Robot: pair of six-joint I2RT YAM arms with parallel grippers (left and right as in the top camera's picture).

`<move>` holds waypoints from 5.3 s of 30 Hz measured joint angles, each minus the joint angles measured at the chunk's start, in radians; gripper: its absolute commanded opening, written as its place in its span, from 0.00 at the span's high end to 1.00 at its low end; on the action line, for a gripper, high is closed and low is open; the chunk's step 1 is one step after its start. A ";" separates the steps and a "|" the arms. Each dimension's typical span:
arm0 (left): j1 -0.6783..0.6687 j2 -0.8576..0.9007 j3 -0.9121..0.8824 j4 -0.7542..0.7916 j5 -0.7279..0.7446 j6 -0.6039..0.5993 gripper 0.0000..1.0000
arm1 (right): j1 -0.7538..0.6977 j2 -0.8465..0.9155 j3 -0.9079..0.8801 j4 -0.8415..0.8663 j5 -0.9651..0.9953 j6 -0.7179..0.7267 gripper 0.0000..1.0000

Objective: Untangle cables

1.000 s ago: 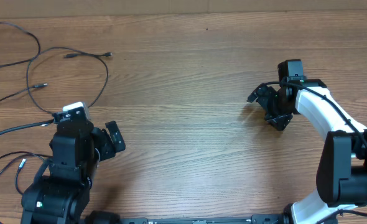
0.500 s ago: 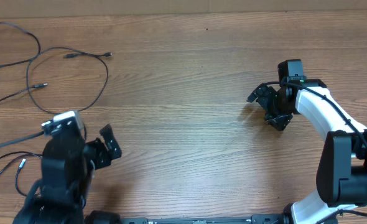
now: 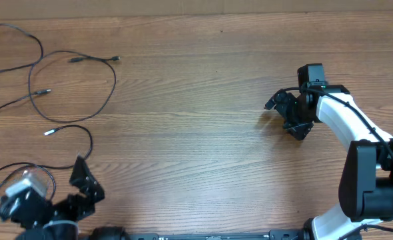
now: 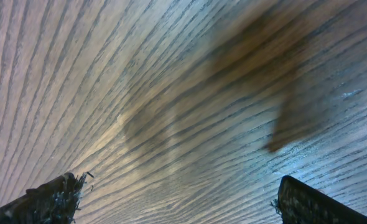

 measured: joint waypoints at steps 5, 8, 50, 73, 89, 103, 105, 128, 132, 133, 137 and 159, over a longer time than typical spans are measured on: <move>0.006 -0.060 0.000 -0.014 -0.003 0.000 0.00 | 0.000 0.000 0.000 0.000 0.000 0.000 0.00; 0.006 -0.070 0.000 -0.052 -0.003 0.000 0.00 | 0.000 0.000 0.000 0.000 0.000 0.000 0.00; 0.006 -0.071 -0.001 -0.294 -0.006 -0.003 0.00 | 0.000 -0.760 -0.001 -0.001 0.000 0.000 0.00; 0.006 -0.071 -0.001 -0.295 -0.006 -0.003 0.00 | 0.000 -1.072 0.000 -0.003 0.000 0.000 0.00; 0.006 -0.071 -0.001 -0.295 -0.006 -0.003 0.00 | 0.003 -1.291 -0.001 -0.254 0.081 0.000 0.00; 0.006 -0.071 -0.001 -0.295 -0.006 -0.003 0.01 | 0.044 -1.415 -0.001 -0.305 0.181 0.000 0.00; 0.006 -0.071 -0.001 -0.295 -0.006 -0.003 0.00 | 0.044 -1.415 -0.001 -0.312 0.183 0.001 0.00; 0.006 -0.071 -0.001 -0.295 -0.006 -0.003 0.00 | 0.044 -1.415 -0.001 -0.345 0.183 0.001 0.00; 0.006 -0.071 -0.001 -0.295 -0.006 -0.003 0.00 | 0.044 -1.428 -0.001 -0.350 0.183 0.000 0.00; 0.006 -0.071 -0.001 -0.295 -0.006 -0.003 0.00 | 0.044 -1.436 -0.001 -0.358 0.183 0.000 0.00; 0.006 -0.071 -0.001 -0.295 -0.006 -0.003 0.00 | 0.044 -1.484 -0.001 -0.399 0.193 0.001 0.00; 0.006 -0.071 -0.001 -0.295 -0.006 -0.003 0.01 | -0.029 -1.706 -0.130 -0.250 0.254 -0.100 0.00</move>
